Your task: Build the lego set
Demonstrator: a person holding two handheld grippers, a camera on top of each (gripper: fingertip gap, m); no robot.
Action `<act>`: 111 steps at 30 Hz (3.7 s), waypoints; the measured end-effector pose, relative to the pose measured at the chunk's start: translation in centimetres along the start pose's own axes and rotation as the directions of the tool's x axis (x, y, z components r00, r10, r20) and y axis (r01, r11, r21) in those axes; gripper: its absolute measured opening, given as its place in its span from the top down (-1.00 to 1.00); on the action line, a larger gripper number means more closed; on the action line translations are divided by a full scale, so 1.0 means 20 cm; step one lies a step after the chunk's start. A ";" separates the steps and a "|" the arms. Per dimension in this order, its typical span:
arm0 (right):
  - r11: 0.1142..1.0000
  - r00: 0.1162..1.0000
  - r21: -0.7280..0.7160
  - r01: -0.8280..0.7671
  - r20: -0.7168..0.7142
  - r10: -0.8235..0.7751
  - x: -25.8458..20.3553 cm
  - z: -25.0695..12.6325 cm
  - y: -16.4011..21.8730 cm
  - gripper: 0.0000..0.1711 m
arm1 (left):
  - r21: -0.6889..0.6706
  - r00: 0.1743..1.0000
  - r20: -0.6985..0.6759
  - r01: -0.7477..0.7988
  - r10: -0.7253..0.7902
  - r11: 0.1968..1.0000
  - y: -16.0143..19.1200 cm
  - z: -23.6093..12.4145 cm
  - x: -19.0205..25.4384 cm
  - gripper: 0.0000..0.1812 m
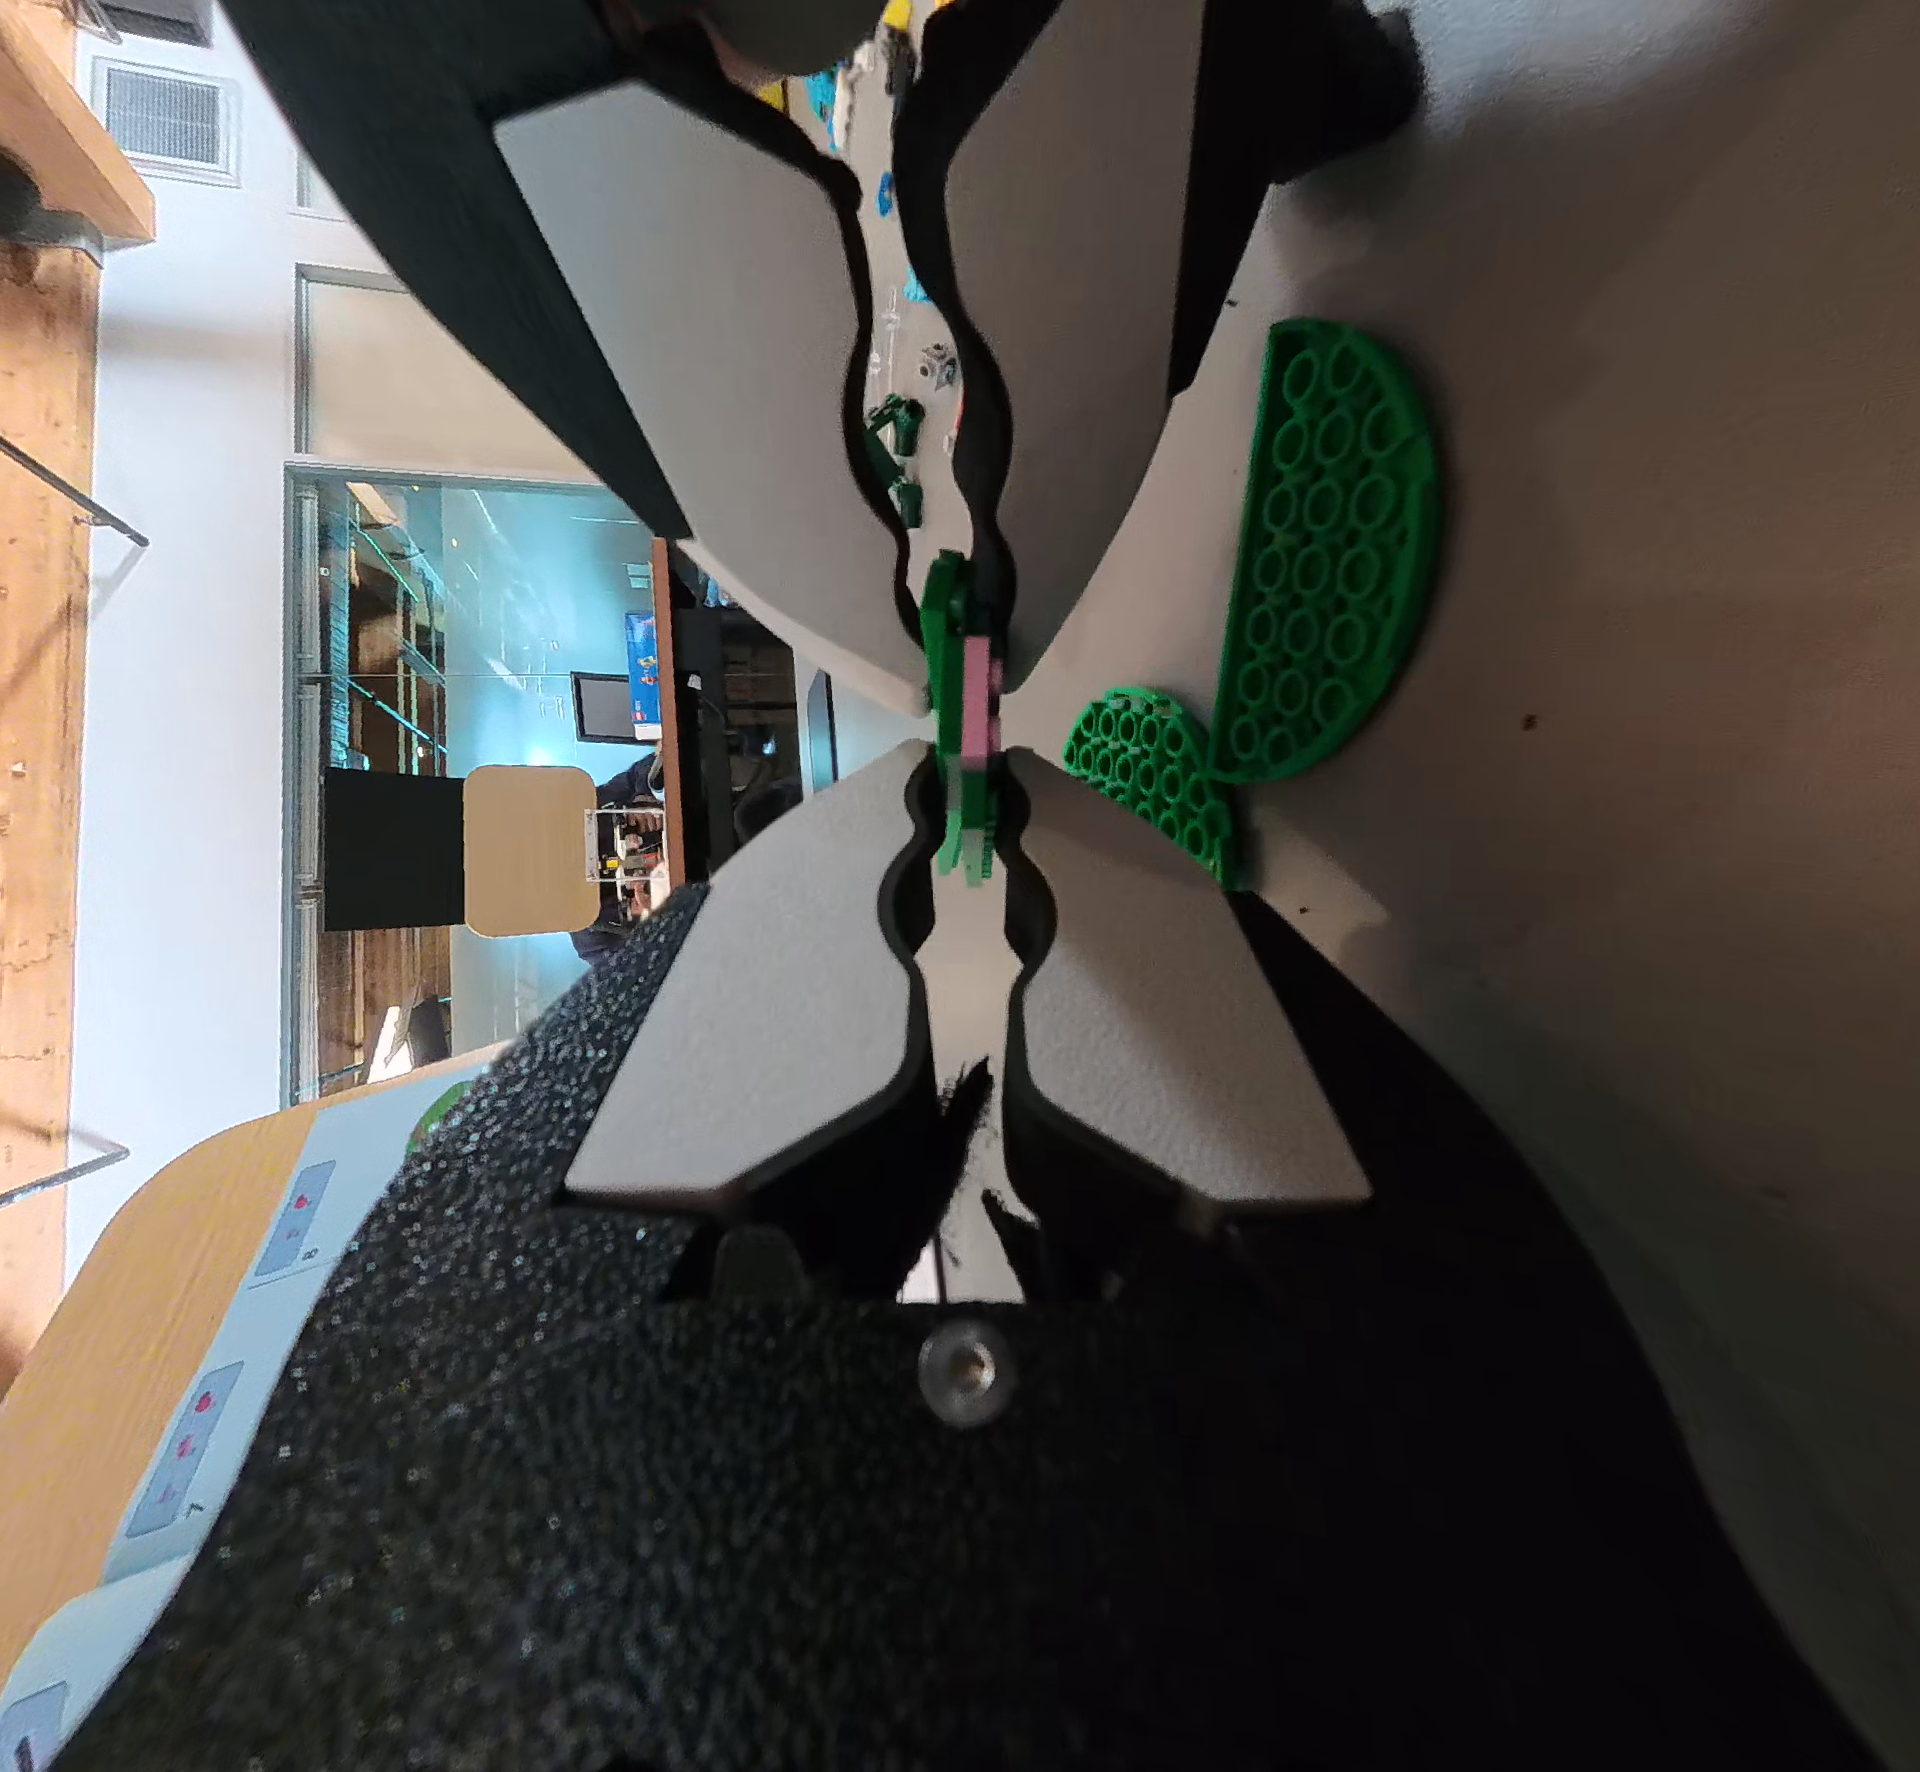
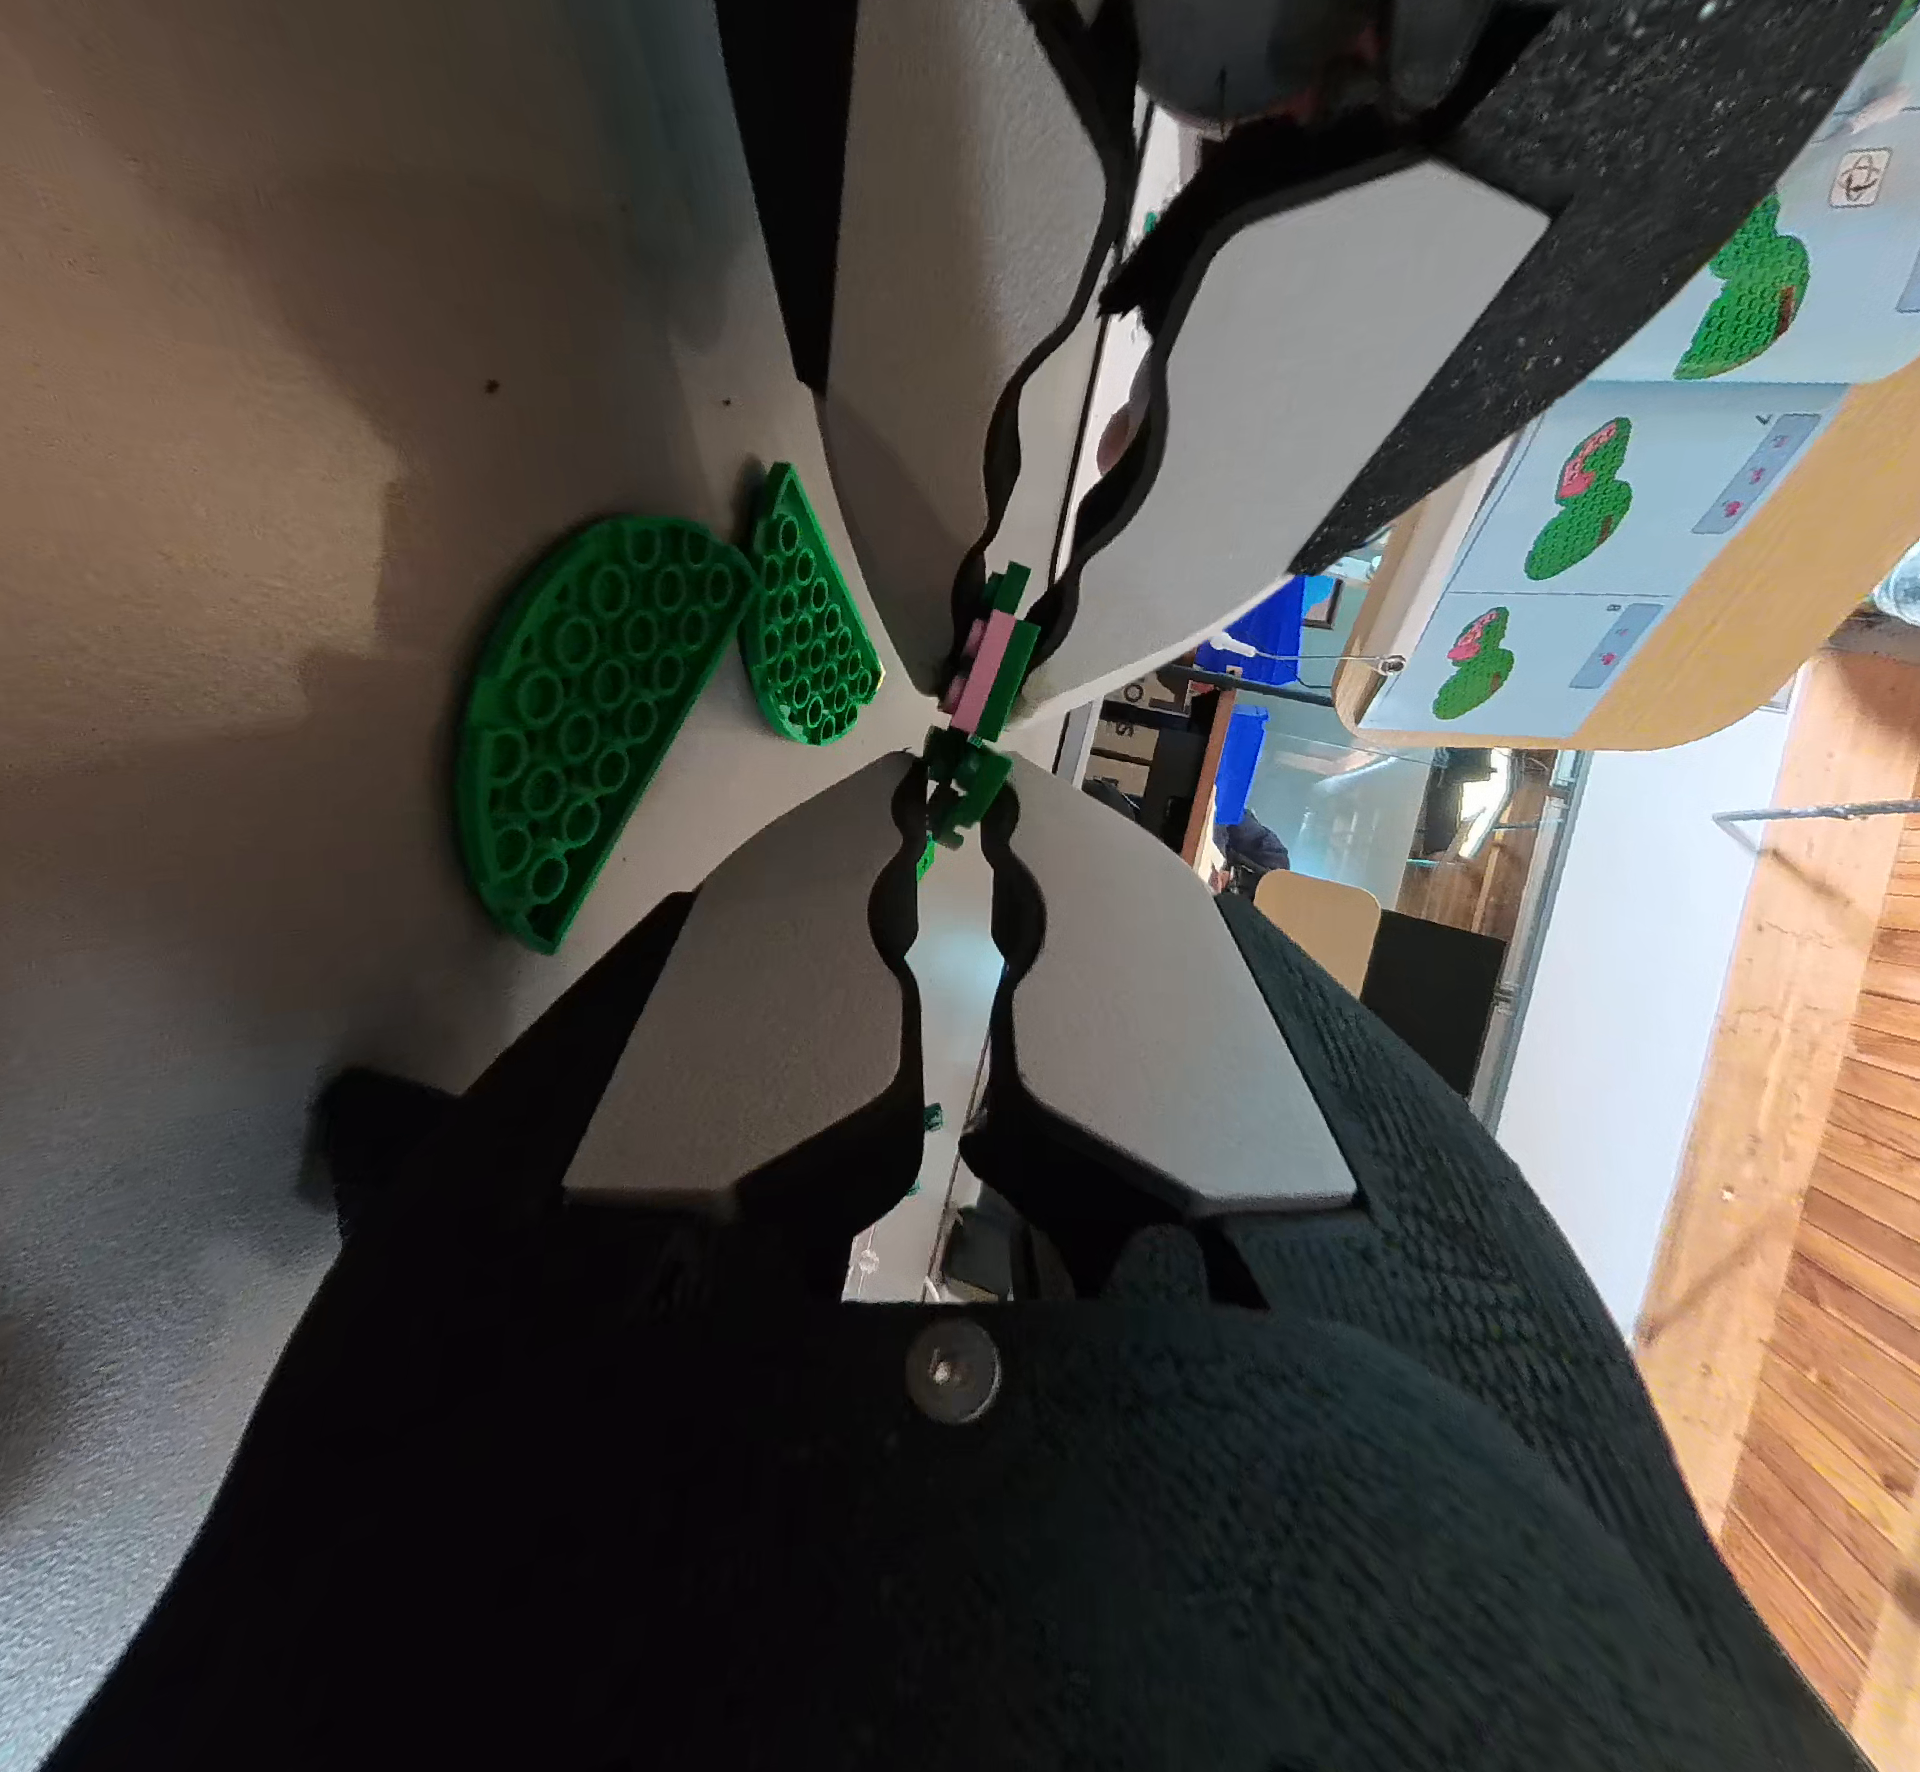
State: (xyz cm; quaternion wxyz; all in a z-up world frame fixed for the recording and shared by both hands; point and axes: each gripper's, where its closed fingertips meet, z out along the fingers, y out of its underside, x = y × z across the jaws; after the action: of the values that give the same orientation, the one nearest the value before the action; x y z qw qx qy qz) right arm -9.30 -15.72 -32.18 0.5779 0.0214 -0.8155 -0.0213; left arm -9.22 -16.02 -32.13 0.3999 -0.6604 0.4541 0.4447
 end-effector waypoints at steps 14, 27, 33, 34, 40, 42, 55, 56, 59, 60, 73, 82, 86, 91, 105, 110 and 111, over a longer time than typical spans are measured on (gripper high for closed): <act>0.997 0.998 -0.045 0.057 -0.022 -0.058 0.01 0.00 0.02 0.91 | 0.010 1.000 0.012 0.021 -0.021 1.000 -0.01 0.00 0.00 0.91; 0.998 0.999 -0.037 0.046 0.029 -0.045 -0.03 -0.01 0.02 0.77 | -0.001 0.994 -0.019 0.109 -0.109 0.994 -0.02 0.01 0.00 0.91; 0.999 0.999 -0.029 0.044 -0.008 -0.044 0.00 -0.02 0.02 0.91 | -0.001 0.996 -0.004 0.085 -0.085 0.996 -0.03 0.01 0.00 0.91; 0.998 0.999 -0.031 0.049 -0.008 -0.049 0.00 -0.02 0.02 0.91 | -0.002 0.996 -0.005 0.085 -0.085 0.996 -0.03 0.01 0.00 0.91; 0.996 0.996 -0.037 0.087 -0.009 -0.087 -0.01 -0.02 0.01 0.93 | -0.005 0.999 -0.009 0.041 -0.041 0.999 -0.04 0.00 0.01 0.90; 0.996 0.996 -0.035 0.085 0.004 -0.085 -0.02 -0.02 0.01 0.94 | -0.001 0.999 -0.015 0.049 -0.049 0.999 -0.05 0.00 0.01 0.91; 0.996 0.997 0.026 -0.083 -0.006 0.083 0.03 -0.04 0.01 0.88 | 0.021 0.976 -0.057 0.210 -0.209 0.977 -0.04 -0.01 -0.02 0.91; 0.997 0.997 0.021 -0.076 -0.007 0.076 0.03 -0.04 0.01 0.87 | 0.019 0.974 -0.065 0.220 -0.219 0.975 -0.04 -0.01 -0.01 0.91; 0.999 0.999 -0.009 -0.043 -0.004 0.043 0.02 -0.03 0.01 0.86 | 0.006 0.972 -0.078 0.223 -0.222 0.975 -0.04 0.00 0.00 0.91; 0.999 1.000 -0.019 -0.030 -0.005 0.030 0.02 -0.03 0.01 0.86 | 0.001 0.974 -0.075 0.213 -0.212 0.977 -0.04 0.00 0.00 0.91; 0.996 0.997 -0.050 0.070 -0.023 -0.071 0.01 -0.02 0.03 0.93 | -0.010 0.987 -0.056 0.151 -0.152 0.988 -0.04 -0.01 -0.01 0.90; 0.998 0.999 -0.055 0.010 -0.030 -0.011 0.03 -0.01 0.02 0.90 | -0.010 0.987 -0.047 0.155 -0.155 0.988 -0.03 -0.01 -0.02 0.91; 0.999 0.999 -0.023 -0.027 -0.032 0.026 0.04 -0.03 0.02 0.89 | 0.006 0.983 -0.049 0.178 -0.177 0.984 -0.04 -0.01 -0.03 0.91; 1.000 1.000 -0.013 -0.027 -0.013 0.027 0.02 -0.03 0.02 0.82 | 0.014 0.976 -0.056 0.210 -0.209 0.978 -0.04 -0.01 -0.03 0.91; 0.997 0.999 -0.075 0.004 -0.035 -0.007 0.04 -0.02 0.03 0.77 | -0.021 0.973 -0.048 0.223 -0.224 0.974 -0.03 -0.01 -0.04 0.91; 0.999 1.000 -0.053 -0.010 -0.020 0.009 0.03 -0.03 0.03 0.76 | 0.004 0.976 -0.048 0.212 -0.211 0.977 -0.05 -0.02 -0.04 0.91; 0.999 1.000 -0.053 -0.006 -0.016 0.005 0.03 -0.03 0.03 0.76 | 0.006 0.978 -0.046 0.206 -0.206 0.979 -0.05 -0.02 -0.03 0.91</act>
State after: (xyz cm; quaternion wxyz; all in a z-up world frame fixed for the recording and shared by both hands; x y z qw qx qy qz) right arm -9.02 -15.15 -31.41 0.5846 0.0040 -0.8103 -0.0413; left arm -8.37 -15.88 -31.26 0.4368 -0.7117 0.3945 0.3834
